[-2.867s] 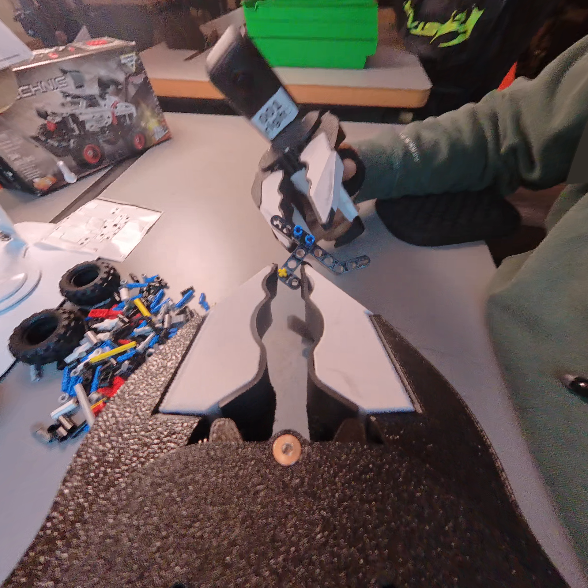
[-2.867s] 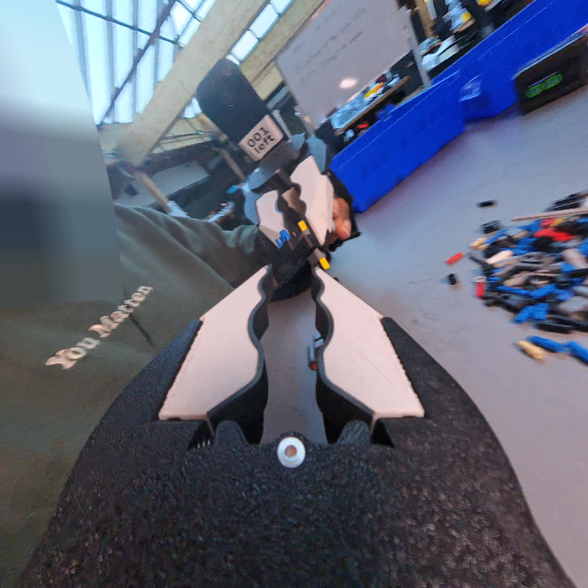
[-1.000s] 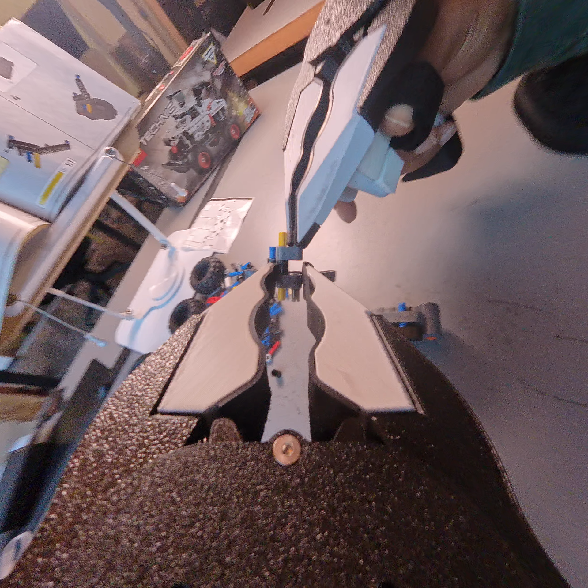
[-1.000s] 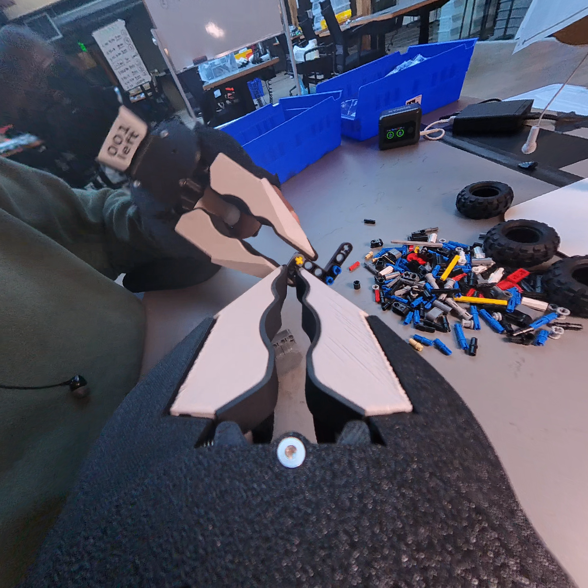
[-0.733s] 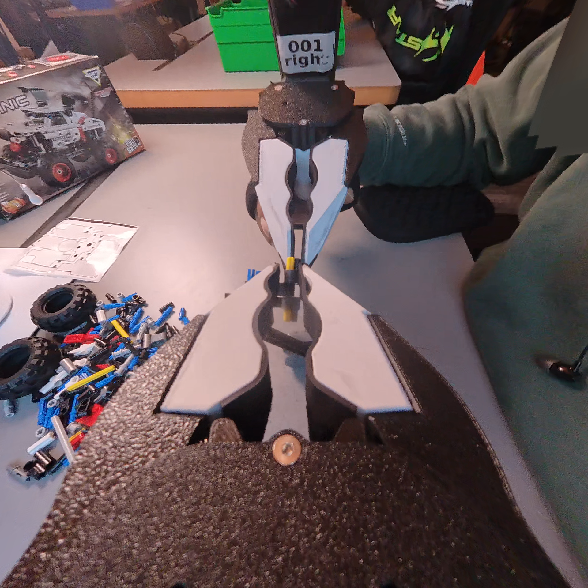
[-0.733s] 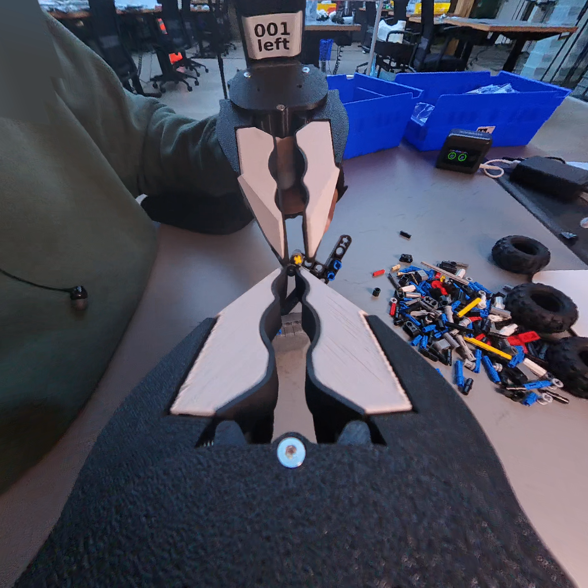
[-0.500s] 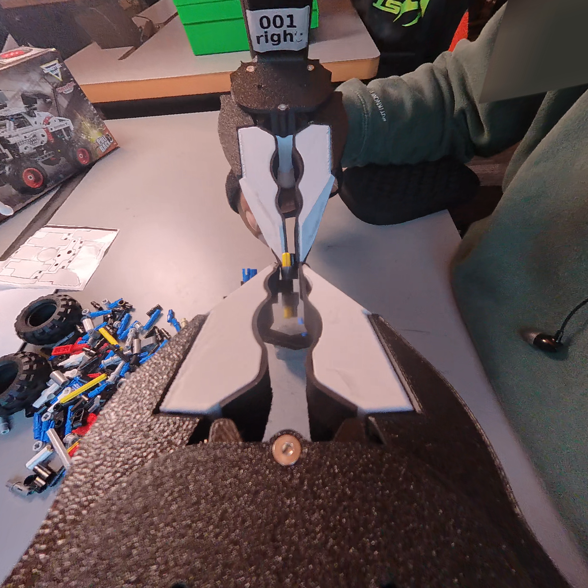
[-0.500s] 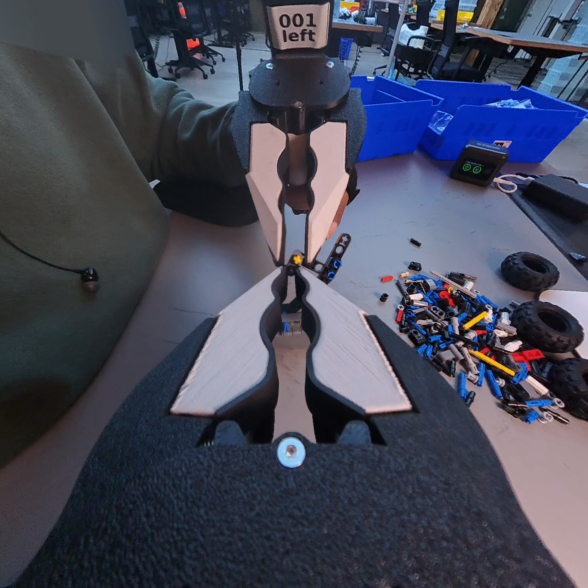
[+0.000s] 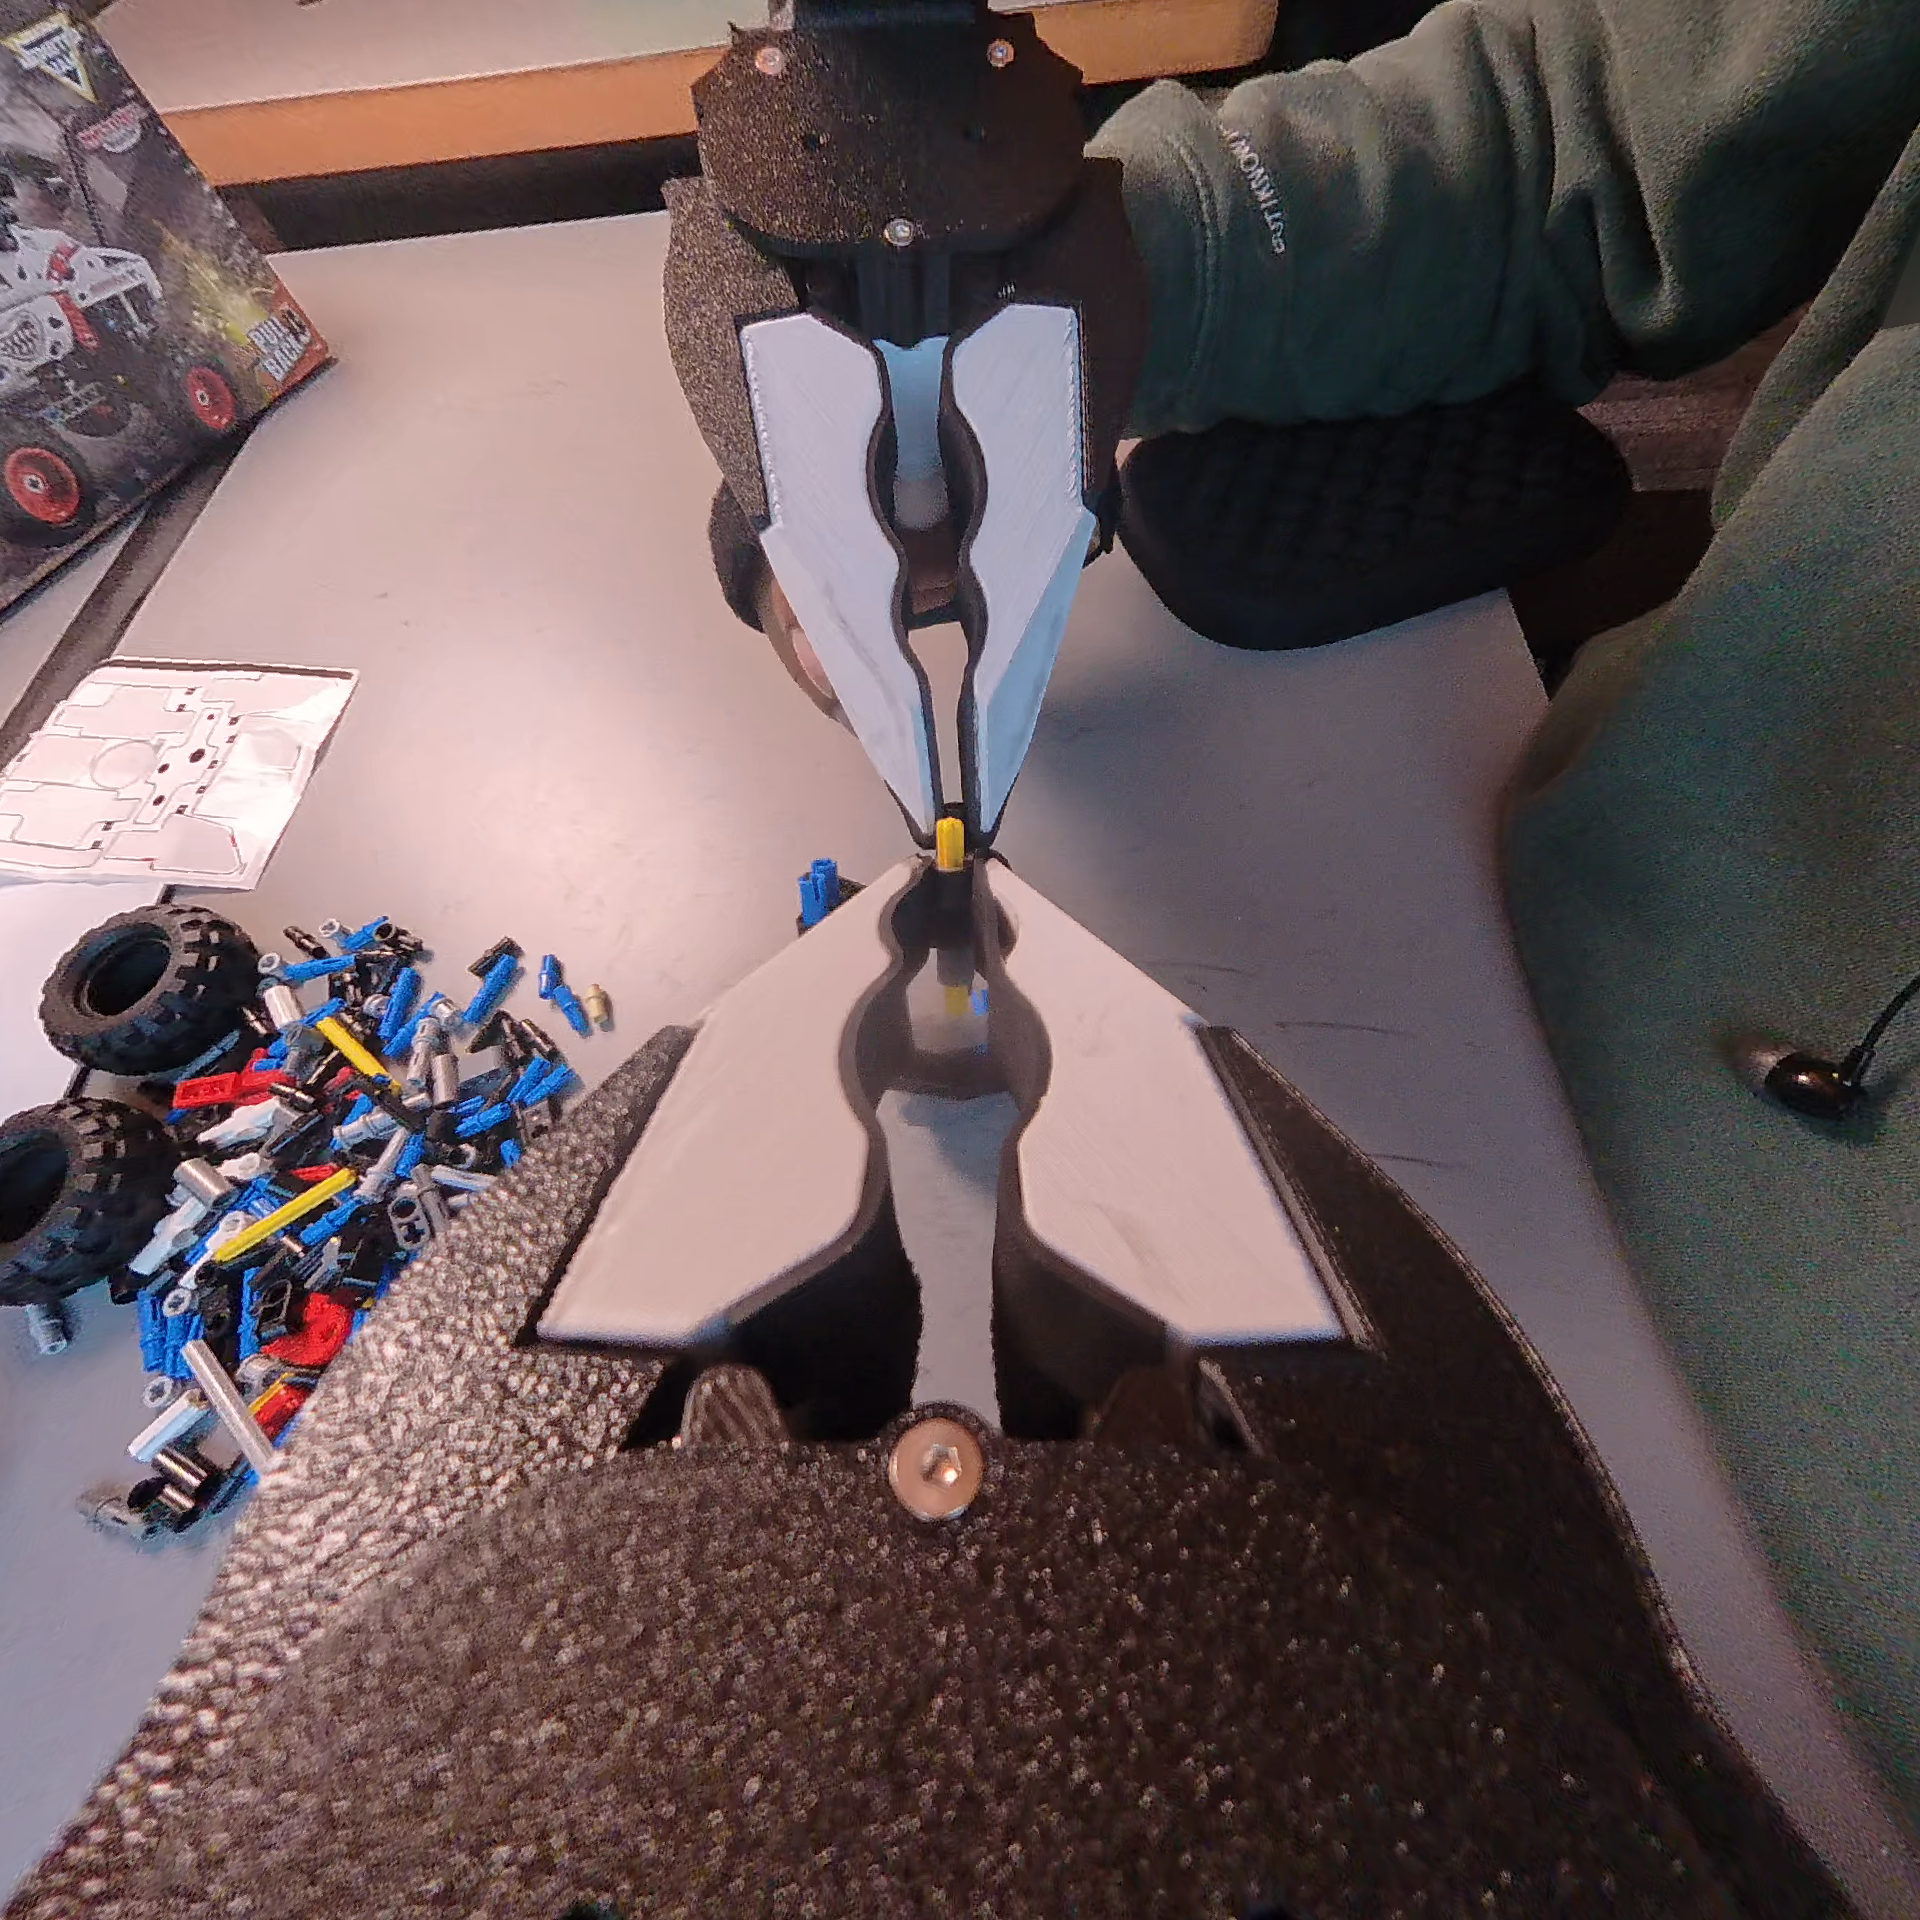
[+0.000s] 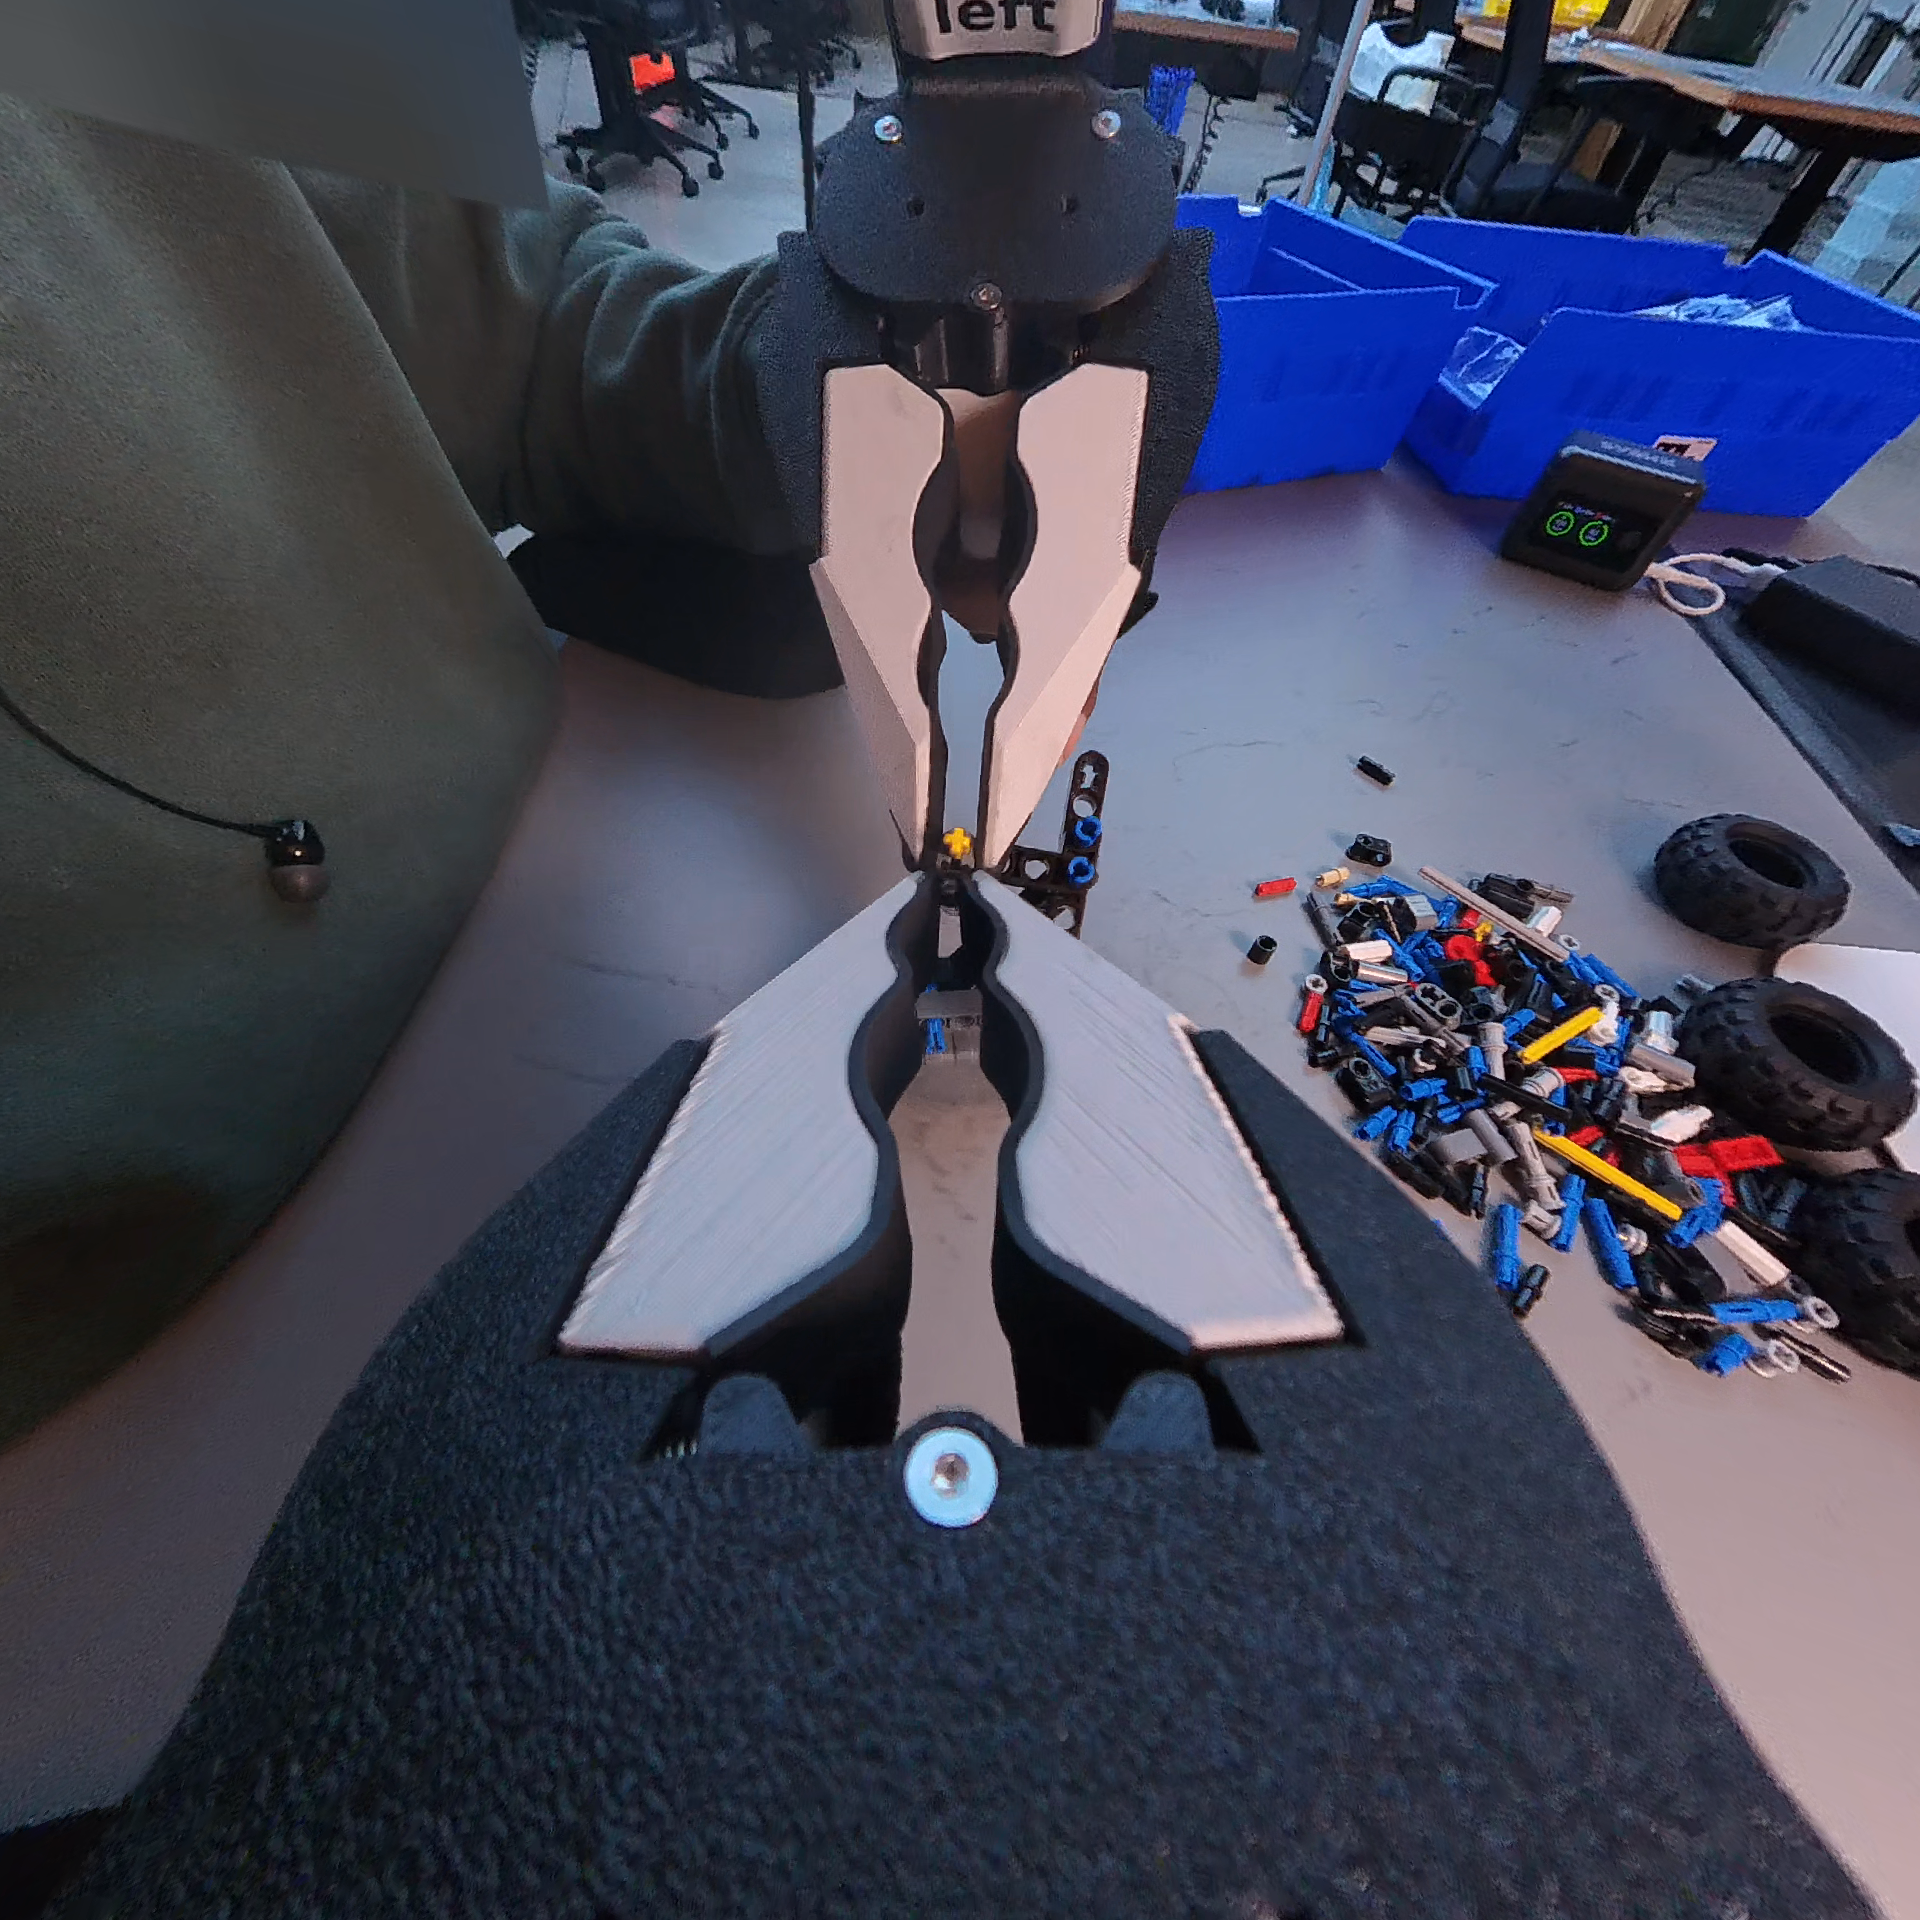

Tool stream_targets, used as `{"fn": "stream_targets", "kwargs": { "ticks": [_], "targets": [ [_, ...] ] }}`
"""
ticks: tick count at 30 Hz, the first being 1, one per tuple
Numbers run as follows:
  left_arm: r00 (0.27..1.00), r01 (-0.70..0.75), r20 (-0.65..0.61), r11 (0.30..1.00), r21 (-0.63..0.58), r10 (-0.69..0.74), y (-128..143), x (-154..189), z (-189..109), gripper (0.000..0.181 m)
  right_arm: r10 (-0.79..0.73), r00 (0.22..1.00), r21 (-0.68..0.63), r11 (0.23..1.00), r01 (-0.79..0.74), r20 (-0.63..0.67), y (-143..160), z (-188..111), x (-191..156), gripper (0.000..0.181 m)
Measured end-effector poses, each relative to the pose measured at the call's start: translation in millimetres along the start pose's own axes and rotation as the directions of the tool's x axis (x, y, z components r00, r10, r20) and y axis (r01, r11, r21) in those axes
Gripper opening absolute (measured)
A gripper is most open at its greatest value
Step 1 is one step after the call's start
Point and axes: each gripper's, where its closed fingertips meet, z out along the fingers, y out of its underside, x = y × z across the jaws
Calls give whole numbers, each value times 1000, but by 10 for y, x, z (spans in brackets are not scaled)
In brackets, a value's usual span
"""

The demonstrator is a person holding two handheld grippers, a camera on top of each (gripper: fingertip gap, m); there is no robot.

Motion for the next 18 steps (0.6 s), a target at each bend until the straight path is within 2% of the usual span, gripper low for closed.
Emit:
{"fn": "stream_targets", "kwargs": {
  "ticks": [3,4,5,6,7,9,11,14,18],
  "targets": [
    [1000,9,19,1000,1,-9,-28,-54,-41,6,3,1000,35,999,-2,-12,-69,-16,52,2],
    [999,4,43,999,-53,-2,53,-100,-44,5,11,1000,84,996,-11,-6,-152,-61,59,2],
    [994,-11,104,987,-160,28,272,-210,-41,6,59,998,225,972,-64,26,-417,-215,58,2],
    [994,34,103,991,-130,-20,319,-218,-35,6,41,999,256,966,-34,-19,-550,-344,120,2],
    [995,77,75,995,-60,-72,255,-175,-50,6,-19,994,223,974,43,-111,-585,-407,197,2],
    [993,56,109,998,-16,-54,115,-240,-118,6,5,987,232,972,33,-162,-627,-448,277,3],
    [991,48,128,999,18,-50,-14,-313,-181,6,54,972,166,986,-17,-227,-411,-404,487,3],
    [985,106,132,992,69,-114,-20,-405,-233,6,118,930,17,993,-119,-348,56,-323,916,3],
    [961,243,94,957,160,-259,68,-521,-296,7,66,901,-167,974,-151,-428,529,-93,1341,3]
  ]
}}
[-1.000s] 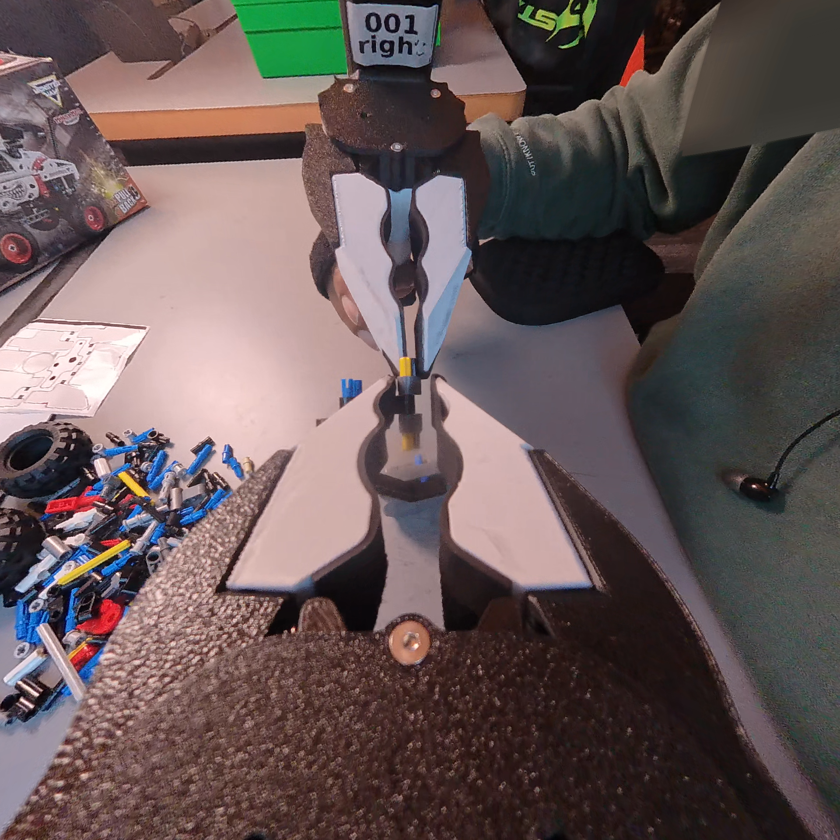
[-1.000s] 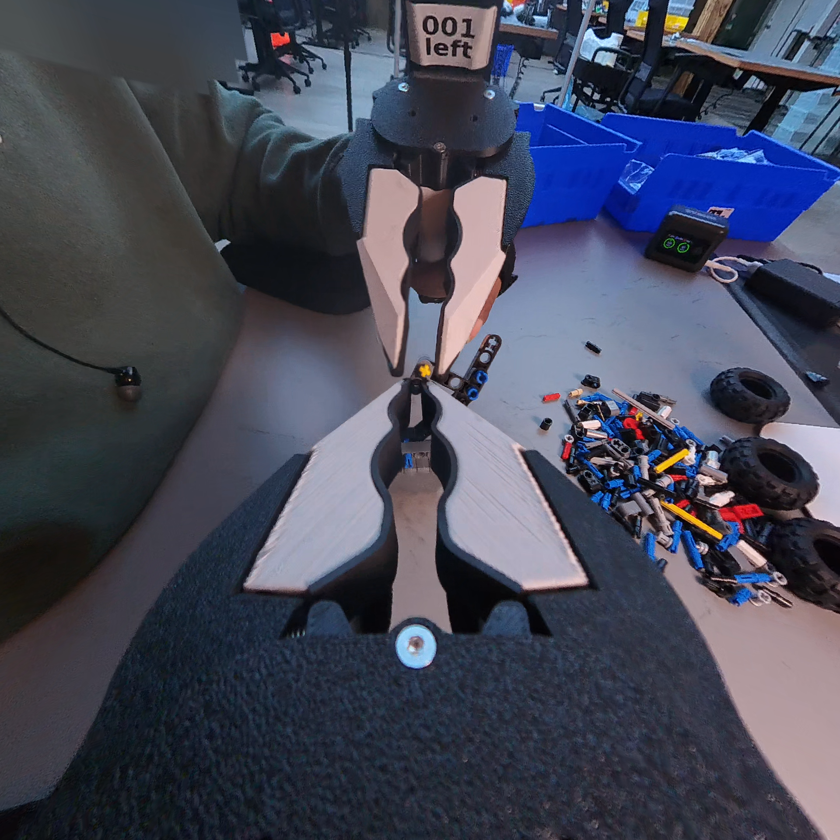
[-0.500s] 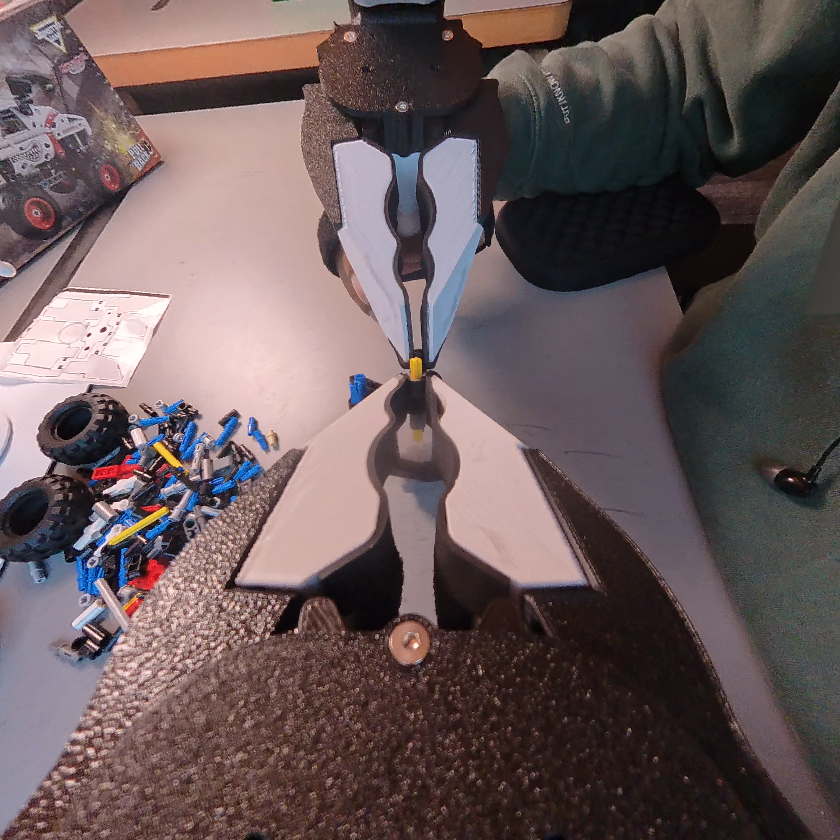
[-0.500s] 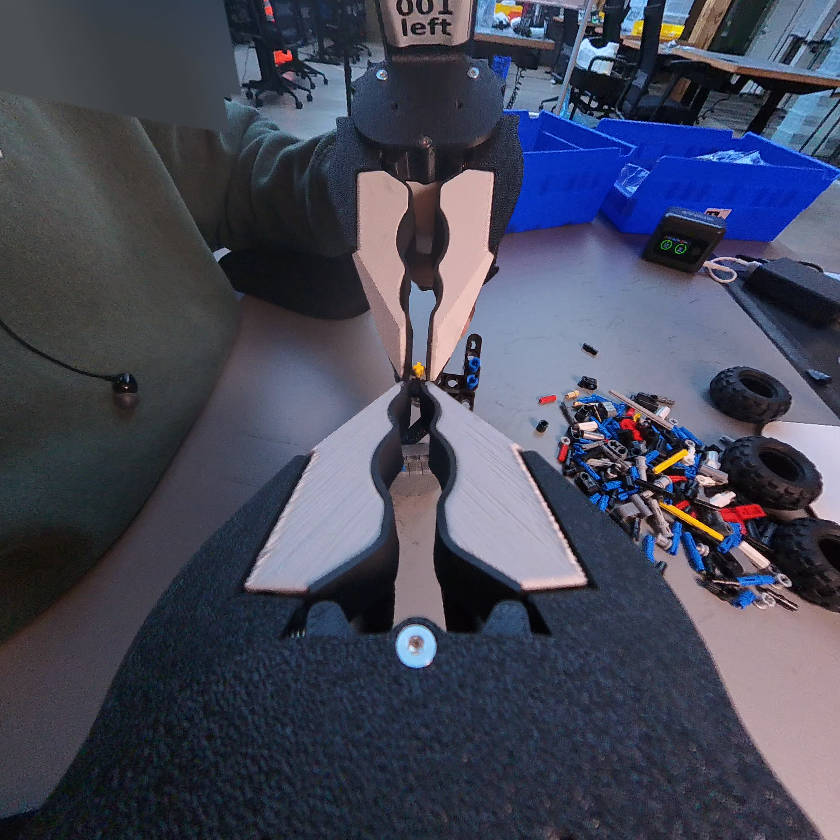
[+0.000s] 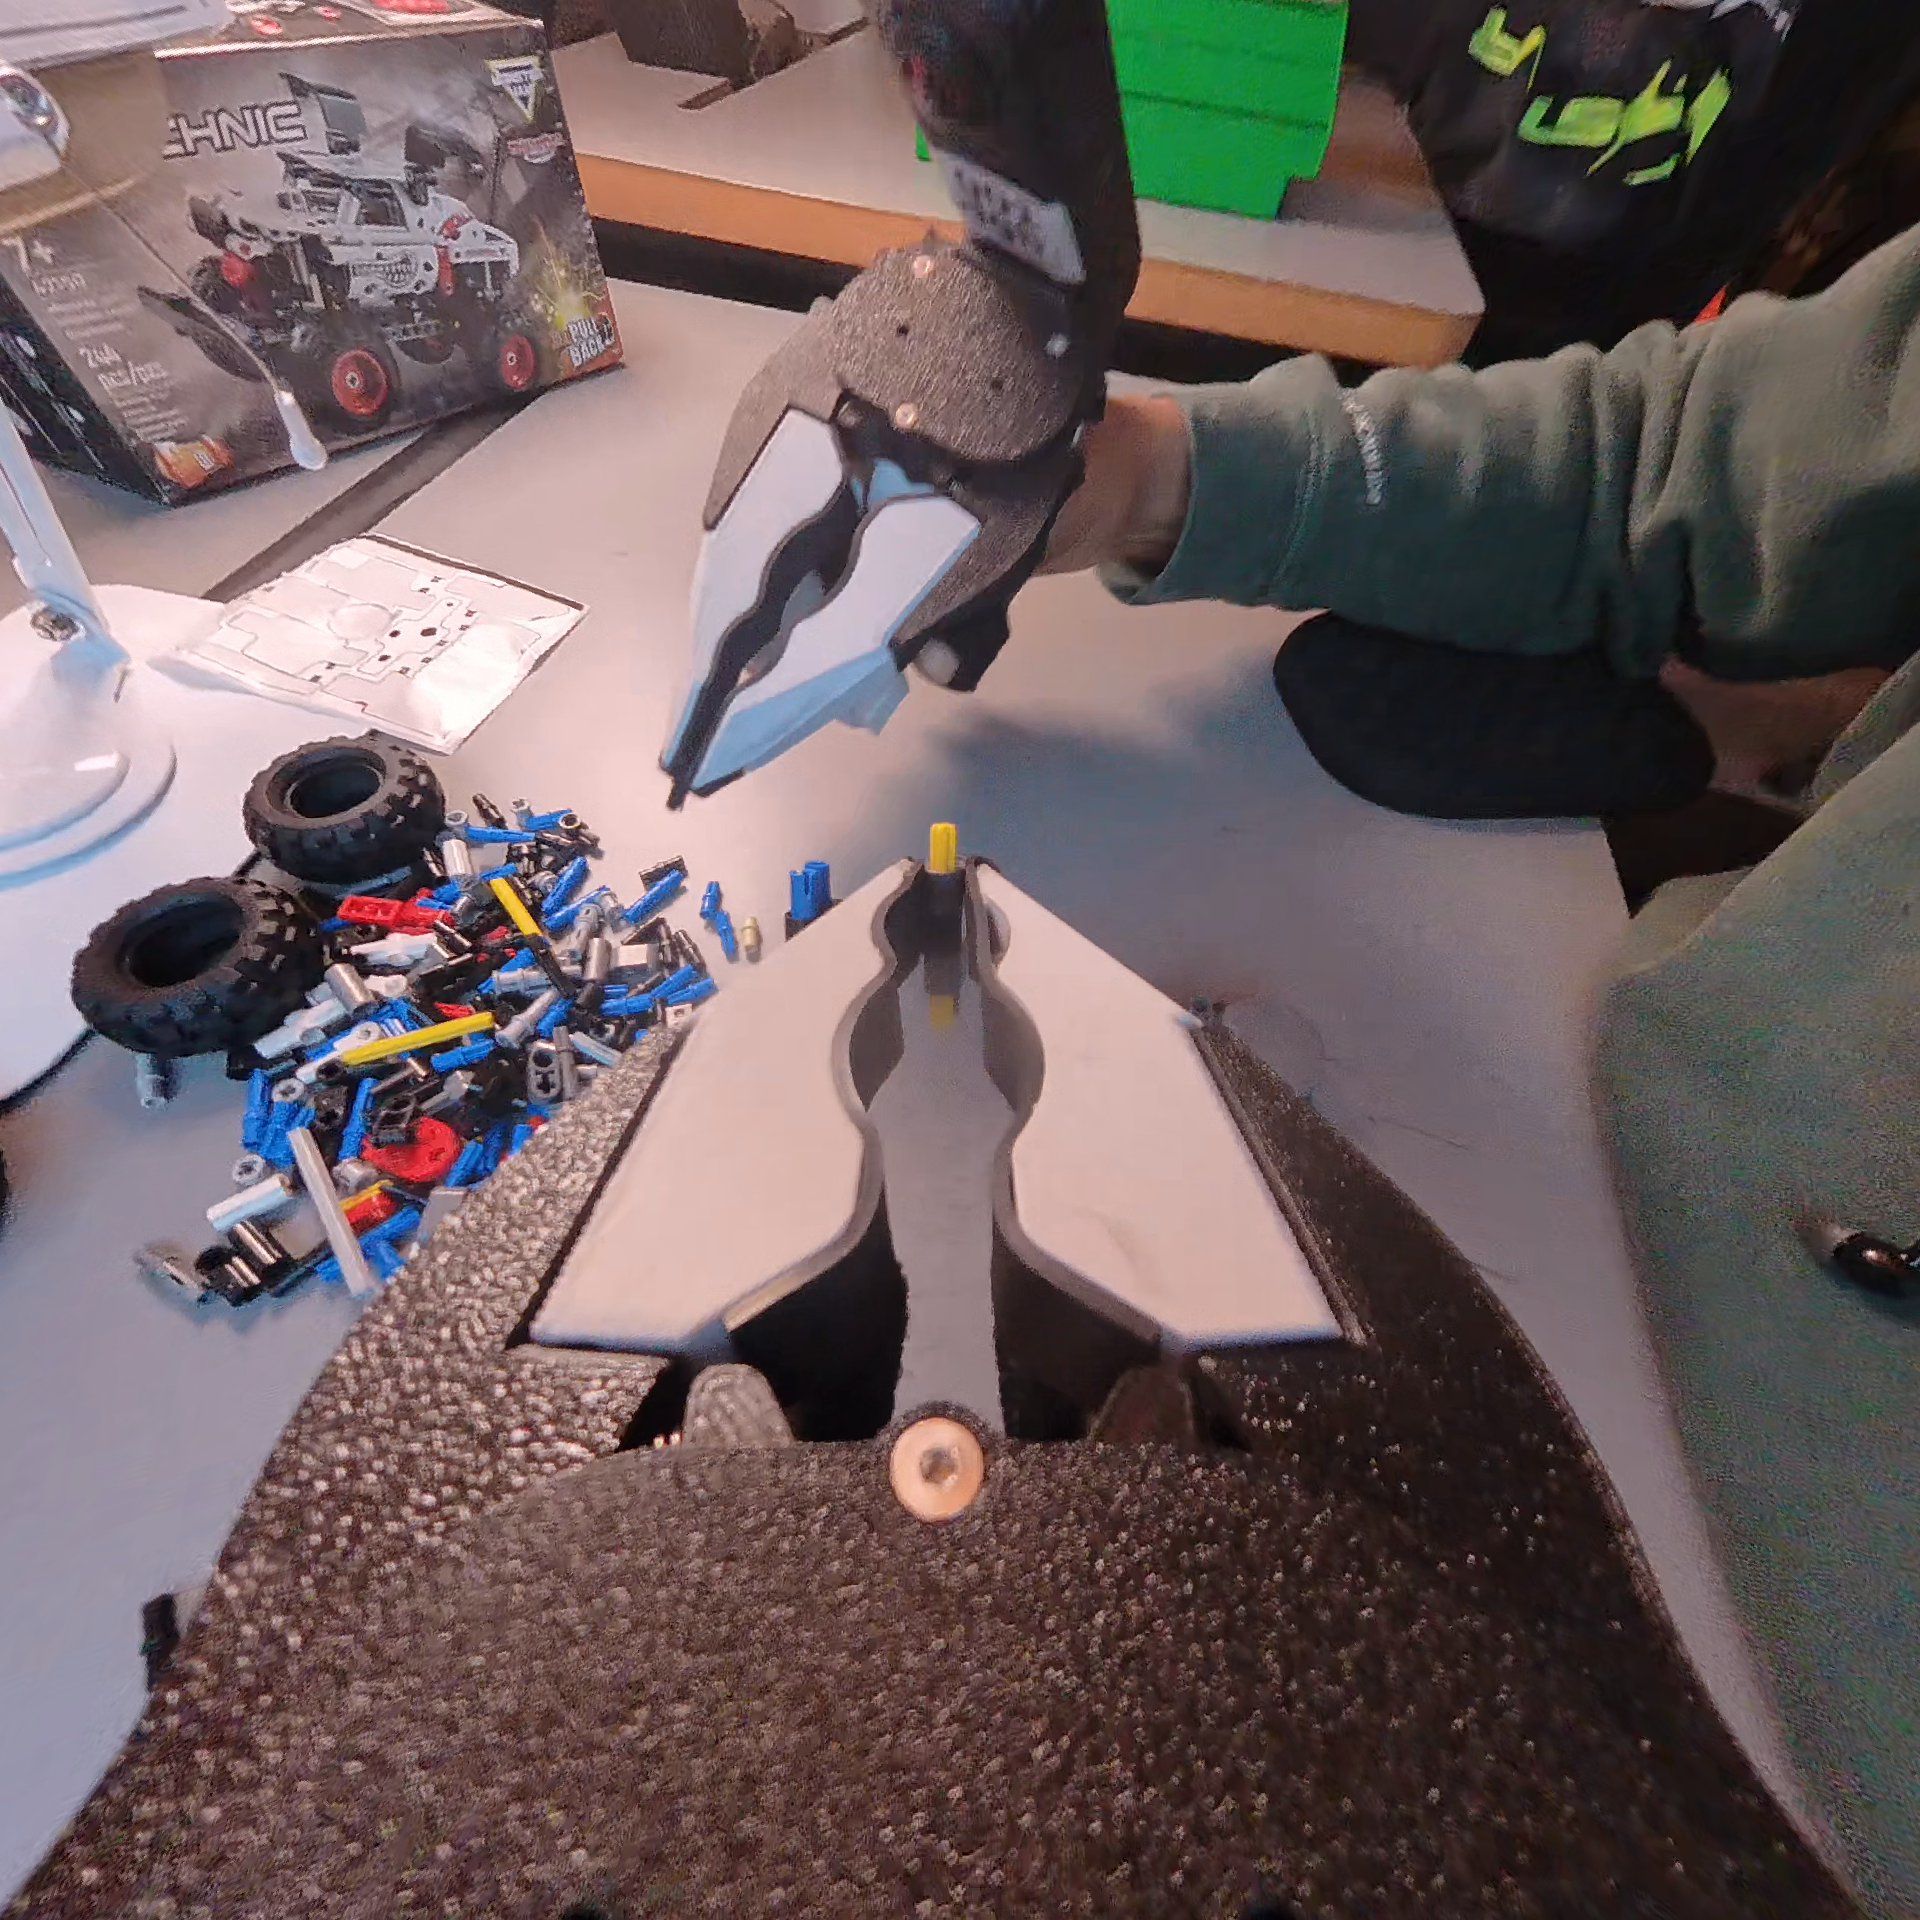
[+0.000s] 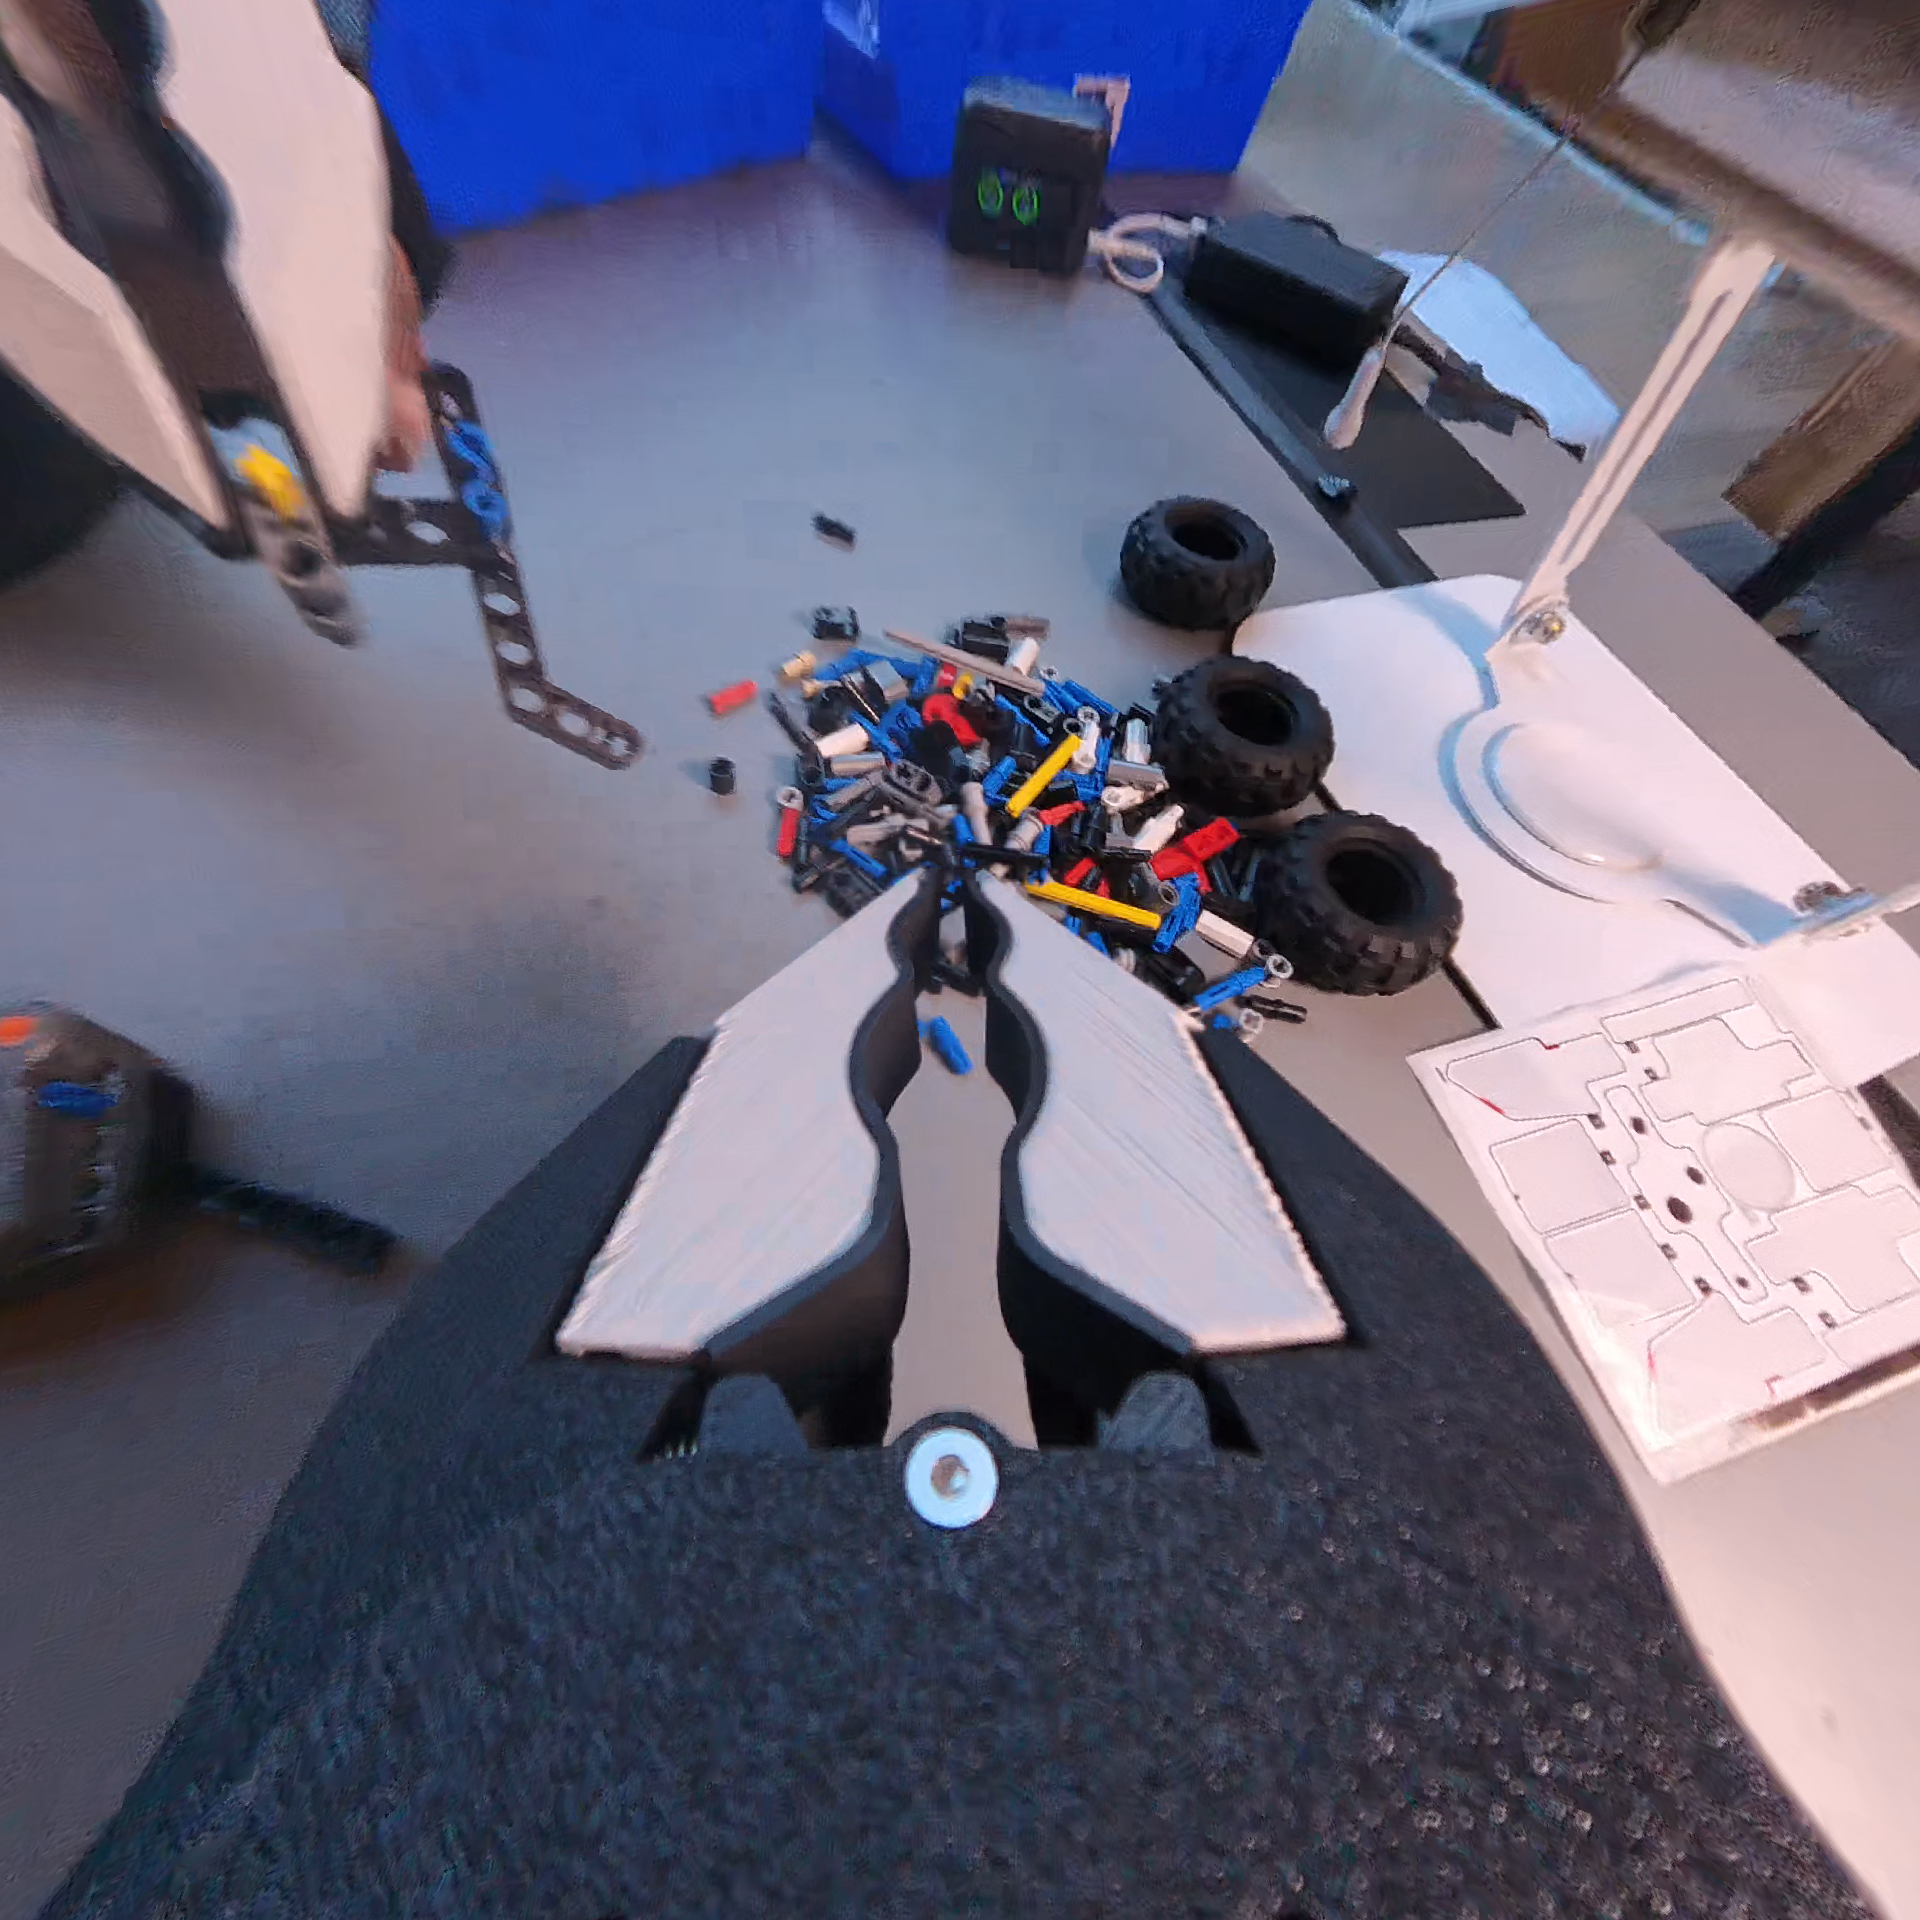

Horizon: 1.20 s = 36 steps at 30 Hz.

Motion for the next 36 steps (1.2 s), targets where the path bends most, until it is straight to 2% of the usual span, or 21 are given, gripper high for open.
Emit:
{"fn": "stream_targets", "kwargs": {
  "ticks": [2,4,6,9,10,12,15,17,21,27,36],
  "targets": [
    [999,54,-5,998,32,-54,10,-60,-26,7,-56,998,-106,993,52,-34,176,238,125,4],
    [997,82,-7,995,49,-82,32,-98,-45,7,-131,990,-192,974,118,-57,322,404,210,26],
    [996,88,-4,995,50,-88,68,-123,-52,7,-140,989,-187,974,128,-51,304,451,203,40],
    [994,113,-14,992,57,-112,104,-156,-47,7,-138,989,-110,985,132,-46,108,332,157,46],
    [992,125,-25,990,62,-123,110,-157,-42,7,-132,991,-54,990,131,-14,-8,259,72,45],
    [990,131,-58,989,67,-127,115,-120,-35,7,-109,986,95,991,97,128,-300,57,-246,33],
    [994,77,-83,995,56,-73,116,-33,-17,7,-102,940,253,967,18,327,-668,-244,-701,22],
    [995,33,-94,998,49,-28,105,41,1,7,-122,912,234,972,29,391,-692,-293,-879,19],
    [996,-65,-60,998,12,66,111,120,39,7,-132,894,188,981,54,428,-618,-240,-1008,9],
    [993,-110,-43,994,-26,109,146,159,81,7,-109,887,131,990,56,448,-529,-198,-1042,6],
    [990,-140,11,989,-47,141,171,92,97,7,-123,903,93,991,92,412,-486,-162,-998,3]
  ]
}}
